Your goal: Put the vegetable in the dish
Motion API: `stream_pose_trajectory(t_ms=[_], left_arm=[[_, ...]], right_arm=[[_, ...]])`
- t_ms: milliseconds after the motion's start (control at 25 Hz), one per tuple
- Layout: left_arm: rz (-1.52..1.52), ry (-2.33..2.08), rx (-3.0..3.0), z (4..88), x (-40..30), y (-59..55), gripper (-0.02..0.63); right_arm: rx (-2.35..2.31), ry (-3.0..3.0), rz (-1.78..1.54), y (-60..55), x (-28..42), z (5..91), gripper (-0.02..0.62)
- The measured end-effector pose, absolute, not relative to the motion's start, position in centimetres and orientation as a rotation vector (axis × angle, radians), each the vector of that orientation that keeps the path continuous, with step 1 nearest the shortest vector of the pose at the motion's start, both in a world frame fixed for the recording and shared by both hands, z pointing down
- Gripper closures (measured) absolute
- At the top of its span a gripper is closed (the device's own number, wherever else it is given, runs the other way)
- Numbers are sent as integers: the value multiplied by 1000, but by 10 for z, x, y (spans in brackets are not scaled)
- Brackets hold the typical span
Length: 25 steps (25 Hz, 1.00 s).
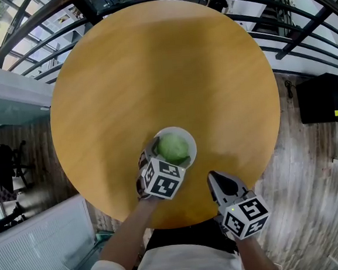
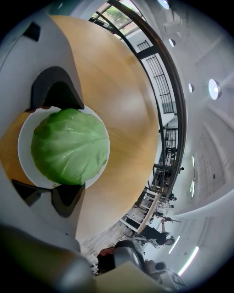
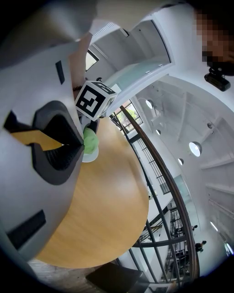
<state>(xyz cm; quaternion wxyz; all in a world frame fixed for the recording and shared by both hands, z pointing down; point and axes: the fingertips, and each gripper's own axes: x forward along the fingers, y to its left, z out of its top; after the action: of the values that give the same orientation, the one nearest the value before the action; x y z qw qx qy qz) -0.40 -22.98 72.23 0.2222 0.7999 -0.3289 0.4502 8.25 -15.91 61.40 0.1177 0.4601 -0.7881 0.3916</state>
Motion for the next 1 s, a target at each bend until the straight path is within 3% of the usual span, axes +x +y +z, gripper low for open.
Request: stream_pose_trajectory(t_ms=[1000], left_arm=[[1185,-930,2223,691,-16,-226,120]], right_arm=[[1313,-2329,1124,-162,75,605,578]])
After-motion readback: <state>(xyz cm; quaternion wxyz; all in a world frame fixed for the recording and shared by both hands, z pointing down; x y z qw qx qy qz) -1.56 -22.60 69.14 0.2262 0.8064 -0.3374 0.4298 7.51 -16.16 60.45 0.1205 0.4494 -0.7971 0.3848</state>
